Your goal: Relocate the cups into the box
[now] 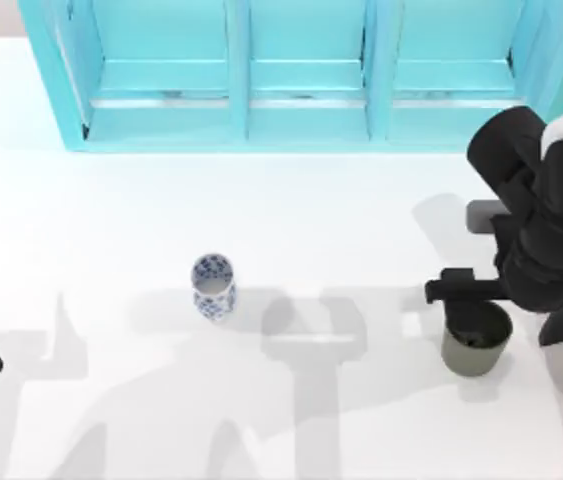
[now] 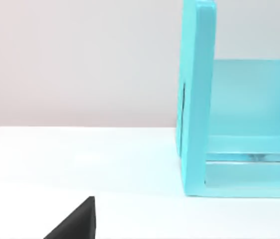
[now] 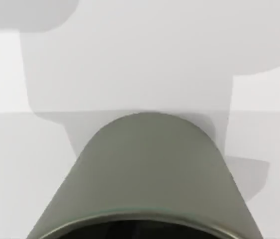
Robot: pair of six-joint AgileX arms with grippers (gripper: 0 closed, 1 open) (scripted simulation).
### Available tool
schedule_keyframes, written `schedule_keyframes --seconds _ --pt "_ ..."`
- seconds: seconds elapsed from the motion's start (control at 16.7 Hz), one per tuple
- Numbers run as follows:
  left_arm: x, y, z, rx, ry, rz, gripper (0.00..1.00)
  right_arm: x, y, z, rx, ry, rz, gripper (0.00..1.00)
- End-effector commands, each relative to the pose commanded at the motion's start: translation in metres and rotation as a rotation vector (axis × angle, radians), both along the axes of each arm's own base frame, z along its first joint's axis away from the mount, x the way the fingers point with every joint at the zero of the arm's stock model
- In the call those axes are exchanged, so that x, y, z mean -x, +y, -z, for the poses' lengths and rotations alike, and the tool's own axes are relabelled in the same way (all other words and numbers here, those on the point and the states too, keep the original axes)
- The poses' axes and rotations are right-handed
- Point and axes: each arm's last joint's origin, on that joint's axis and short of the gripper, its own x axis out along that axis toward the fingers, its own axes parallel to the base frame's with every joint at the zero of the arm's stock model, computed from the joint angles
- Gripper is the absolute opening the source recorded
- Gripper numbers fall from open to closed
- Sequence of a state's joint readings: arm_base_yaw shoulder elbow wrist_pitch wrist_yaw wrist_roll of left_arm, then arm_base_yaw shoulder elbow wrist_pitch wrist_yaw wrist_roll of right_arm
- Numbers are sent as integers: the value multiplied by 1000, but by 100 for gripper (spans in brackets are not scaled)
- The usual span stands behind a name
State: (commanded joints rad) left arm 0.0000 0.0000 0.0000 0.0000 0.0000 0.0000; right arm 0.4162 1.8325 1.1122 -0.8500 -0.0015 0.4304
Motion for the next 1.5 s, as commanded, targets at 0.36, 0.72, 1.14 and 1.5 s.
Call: schedule_keyframes --seconds 0.36,0.72,1.14,1.5 --pt "0 0 0 0 0 0 100 0 0 0 0 0 0 10" --pt "0 0 0 0 0 0 100 0 0 0 0 0 0 0" --pt "0 0 0 0 0 0 100 -3 3 -9 -20 -38 -28 0" --pt "0 0 0 0 0 0 100 -15 -22 -65 -45 -121 -106 0"
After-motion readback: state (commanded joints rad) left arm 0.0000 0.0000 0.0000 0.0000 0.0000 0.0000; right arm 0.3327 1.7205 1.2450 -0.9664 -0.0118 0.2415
